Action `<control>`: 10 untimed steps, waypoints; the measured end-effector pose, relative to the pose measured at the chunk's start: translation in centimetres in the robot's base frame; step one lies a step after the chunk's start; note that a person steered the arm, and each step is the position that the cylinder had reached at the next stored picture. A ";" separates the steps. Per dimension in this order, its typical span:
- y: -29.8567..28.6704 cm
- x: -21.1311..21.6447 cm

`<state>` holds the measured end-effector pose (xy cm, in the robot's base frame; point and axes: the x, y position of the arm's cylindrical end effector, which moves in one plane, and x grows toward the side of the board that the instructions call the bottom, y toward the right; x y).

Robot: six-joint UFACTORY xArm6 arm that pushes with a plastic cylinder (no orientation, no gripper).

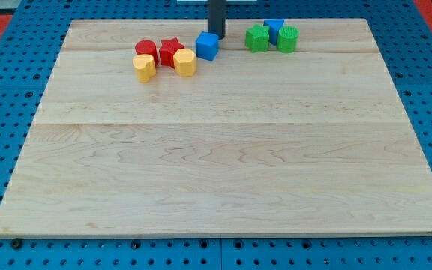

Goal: Move the yellow hexagon with a red star bottom right to the yellow heart

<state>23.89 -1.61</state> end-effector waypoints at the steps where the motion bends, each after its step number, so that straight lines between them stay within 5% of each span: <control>1: -2.5 -1.6; 2: -8.7 -1.8; 10: -9.3 -0.9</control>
<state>22.94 -10.87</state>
